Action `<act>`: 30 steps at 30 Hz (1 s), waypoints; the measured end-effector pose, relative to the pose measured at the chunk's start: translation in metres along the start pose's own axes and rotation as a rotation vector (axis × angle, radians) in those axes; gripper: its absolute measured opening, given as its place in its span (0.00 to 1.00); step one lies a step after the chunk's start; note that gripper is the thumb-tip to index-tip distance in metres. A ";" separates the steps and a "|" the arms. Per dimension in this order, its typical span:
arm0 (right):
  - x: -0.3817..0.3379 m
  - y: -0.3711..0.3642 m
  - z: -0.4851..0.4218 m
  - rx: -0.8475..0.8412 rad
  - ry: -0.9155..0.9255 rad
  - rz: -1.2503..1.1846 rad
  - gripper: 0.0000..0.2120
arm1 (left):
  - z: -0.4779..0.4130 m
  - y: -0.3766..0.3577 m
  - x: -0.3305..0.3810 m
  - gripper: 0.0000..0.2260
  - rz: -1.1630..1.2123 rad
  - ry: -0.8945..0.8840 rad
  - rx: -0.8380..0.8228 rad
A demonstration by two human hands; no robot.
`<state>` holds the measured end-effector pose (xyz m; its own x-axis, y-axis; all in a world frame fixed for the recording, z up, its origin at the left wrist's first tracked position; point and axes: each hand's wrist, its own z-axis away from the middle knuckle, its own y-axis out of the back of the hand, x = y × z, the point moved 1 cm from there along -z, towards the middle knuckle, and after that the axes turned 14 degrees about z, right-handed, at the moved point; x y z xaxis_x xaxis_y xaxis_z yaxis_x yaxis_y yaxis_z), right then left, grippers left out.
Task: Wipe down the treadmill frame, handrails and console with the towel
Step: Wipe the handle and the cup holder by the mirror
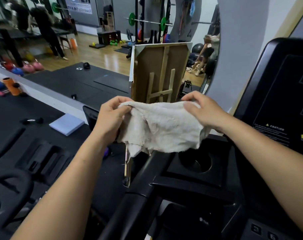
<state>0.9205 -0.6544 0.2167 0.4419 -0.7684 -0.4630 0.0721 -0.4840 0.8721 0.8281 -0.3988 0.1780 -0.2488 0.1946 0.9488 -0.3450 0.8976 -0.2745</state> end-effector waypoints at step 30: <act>0.009 -0.012 0.015 0.043 -0.262 -0.602 0.10 | 0.012 0.058 -0.029 0.10 0.124 0.160 0.126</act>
<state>0.9101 -0.6613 0.1995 0.1025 -0.4318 -0.8961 0.2007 -0.8734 0.4438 0.8048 -0.3573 0.1325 -0.1534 0.3697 0.9164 -0.4335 0.8082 -0.3986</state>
